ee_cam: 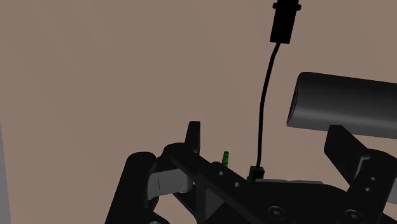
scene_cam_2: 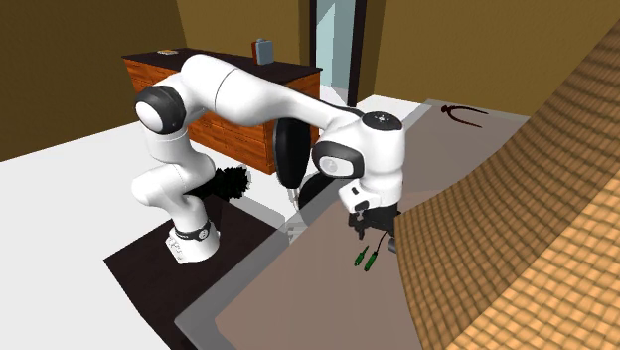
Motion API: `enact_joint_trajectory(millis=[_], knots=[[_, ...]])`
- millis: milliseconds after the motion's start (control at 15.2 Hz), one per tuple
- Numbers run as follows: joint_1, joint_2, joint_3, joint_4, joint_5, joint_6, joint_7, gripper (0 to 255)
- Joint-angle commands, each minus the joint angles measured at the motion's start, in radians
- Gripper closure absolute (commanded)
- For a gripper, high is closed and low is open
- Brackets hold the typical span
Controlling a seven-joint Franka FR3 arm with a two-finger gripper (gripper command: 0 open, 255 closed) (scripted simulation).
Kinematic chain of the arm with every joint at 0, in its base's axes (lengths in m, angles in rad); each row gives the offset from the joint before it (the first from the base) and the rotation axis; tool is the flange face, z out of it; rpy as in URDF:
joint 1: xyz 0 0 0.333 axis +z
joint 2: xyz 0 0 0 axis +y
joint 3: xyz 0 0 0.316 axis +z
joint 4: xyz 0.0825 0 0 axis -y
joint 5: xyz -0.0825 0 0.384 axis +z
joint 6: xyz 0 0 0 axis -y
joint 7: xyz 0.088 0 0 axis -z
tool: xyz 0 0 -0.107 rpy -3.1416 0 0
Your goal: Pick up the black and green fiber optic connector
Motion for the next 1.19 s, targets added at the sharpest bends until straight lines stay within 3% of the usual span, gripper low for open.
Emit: enact_joint_trajectory(millis=[0, 594, 1122], knots=[[0.0, 0.001, 0.0, -0.006, 0.0, 0.007, 0.0, 255], [0.001, 0.003, 0.0, -0.002, -0.001, 0.005, 0.0, 255], [0.0, -0.015, 0.002, 0.082, 0.004, -0.096, 0.004, 255]])
